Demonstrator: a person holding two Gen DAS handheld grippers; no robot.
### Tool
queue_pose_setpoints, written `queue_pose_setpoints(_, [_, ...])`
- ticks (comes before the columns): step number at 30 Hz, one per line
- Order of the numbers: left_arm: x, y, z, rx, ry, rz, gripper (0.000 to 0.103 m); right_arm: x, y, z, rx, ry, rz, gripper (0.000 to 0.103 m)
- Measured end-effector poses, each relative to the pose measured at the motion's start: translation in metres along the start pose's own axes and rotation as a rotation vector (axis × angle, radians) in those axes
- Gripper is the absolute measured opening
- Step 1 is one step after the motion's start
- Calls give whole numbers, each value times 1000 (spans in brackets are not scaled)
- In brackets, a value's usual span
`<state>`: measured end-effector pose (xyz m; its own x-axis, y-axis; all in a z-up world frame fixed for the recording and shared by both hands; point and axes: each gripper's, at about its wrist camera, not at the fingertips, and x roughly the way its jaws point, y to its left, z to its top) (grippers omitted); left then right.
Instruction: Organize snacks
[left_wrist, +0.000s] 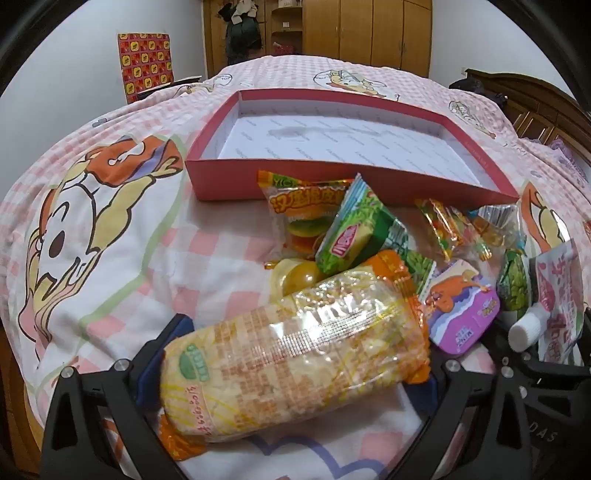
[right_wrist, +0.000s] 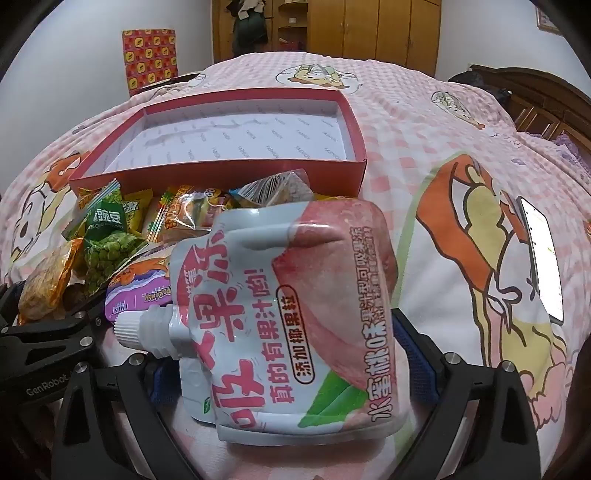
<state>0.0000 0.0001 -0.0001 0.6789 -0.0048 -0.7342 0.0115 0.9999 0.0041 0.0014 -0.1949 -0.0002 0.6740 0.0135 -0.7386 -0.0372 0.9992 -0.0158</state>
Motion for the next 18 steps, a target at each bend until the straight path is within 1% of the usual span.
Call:
queue_pose_setpoints(1, [0, 0, 0, 0, 0, 0, 103, 1, -1, 1, 10, 32, 10, 98])
queue_pose_setpoints(3, [0, 0, 0, 0, 1, -1, 103, 3, -2, 1, 12, 33, 14, 98])
queue_pose_setpoints(4, [0, 1, 0, -1, 2, -2, 103, 4, -3, 2, 12, 34, 16, 98])
queue_pose_setpoints(5, [0, 1, 0, -2, 2, -4, 103, 0, -1, 0, 3, 12, 1, 98])
queue_pose_setpoints(18, [0, 0, 0, -3, 2, -5, 103, 1, -1, 0, 3, 10, 1, 98])
